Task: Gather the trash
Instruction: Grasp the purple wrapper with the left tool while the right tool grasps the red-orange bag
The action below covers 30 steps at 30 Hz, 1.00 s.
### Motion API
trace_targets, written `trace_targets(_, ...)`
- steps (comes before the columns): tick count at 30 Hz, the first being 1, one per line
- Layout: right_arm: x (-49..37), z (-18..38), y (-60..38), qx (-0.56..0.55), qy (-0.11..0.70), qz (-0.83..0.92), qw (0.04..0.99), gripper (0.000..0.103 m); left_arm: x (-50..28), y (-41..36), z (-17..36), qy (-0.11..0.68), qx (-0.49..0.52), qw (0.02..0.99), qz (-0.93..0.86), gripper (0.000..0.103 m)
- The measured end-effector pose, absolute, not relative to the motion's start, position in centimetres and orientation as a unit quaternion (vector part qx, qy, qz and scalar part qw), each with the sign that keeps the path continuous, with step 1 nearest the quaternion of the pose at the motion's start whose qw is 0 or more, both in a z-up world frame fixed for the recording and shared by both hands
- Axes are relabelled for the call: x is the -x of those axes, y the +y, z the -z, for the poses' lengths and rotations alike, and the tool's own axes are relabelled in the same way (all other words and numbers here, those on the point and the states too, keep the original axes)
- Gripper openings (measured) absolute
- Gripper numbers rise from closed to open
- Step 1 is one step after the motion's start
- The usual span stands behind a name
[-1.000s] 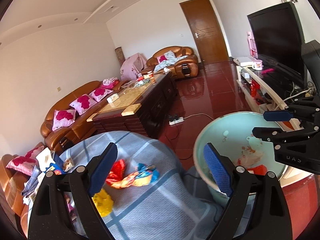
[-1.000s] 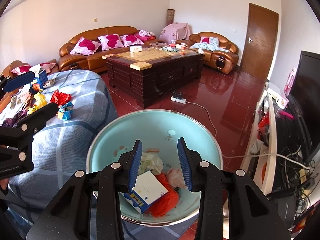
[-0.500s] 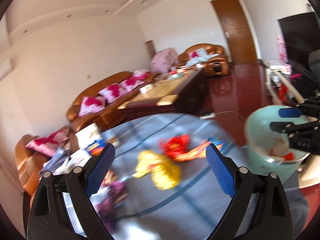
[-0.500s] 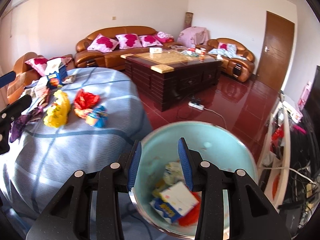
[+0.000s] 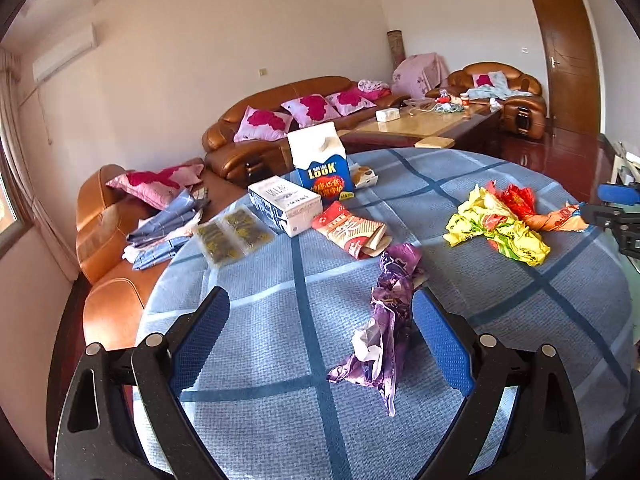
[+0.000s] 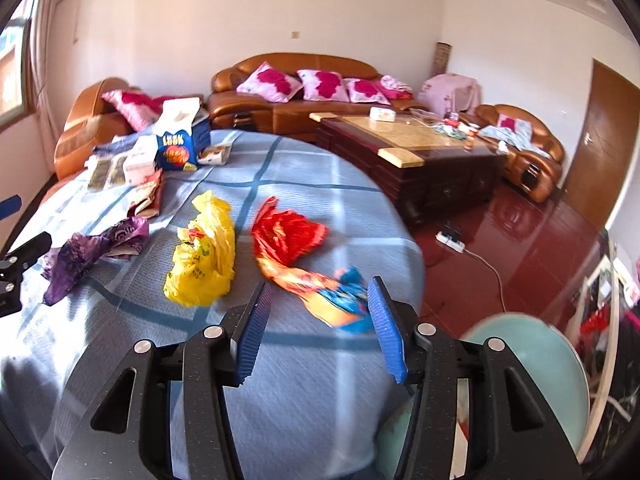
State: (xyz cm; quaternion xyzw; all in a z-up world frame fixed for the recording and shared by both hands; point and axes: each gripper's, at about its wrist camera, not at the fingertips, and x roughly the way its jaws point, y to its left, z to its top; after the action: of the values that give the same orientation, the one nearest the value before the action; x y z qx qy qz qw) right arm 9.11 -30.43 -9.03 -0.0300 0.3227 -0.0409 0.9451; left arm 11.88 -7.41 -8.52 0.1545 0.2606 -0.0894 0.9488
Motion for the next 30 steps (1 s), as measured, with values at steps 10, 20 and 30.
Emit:
trace_targets(10, -11.4, 11.0, -30.0, 0.053, 0.354, 0.032, 0.933, 0.037, -13.3, -8.1, 10.1, 0.296, -0.153, 0.935, 0.124, 0.081)
trace_targets(20, -11.8, 11.7, -29.5, 0.096, 0.367, 0.042, 0.924, 0.034, -13.2, -8.9, 11.0, 0.325, -0.166, 0.915, 0.170, 0.017)
trace_targets(30, -11.3, 12.0, -30.2, 0.092, 0.360, 0.048, 0.927, 0.058, -13.0, -8.2, 10.5, 0.314, -0.150, 0.922, 0.167, 0.014)
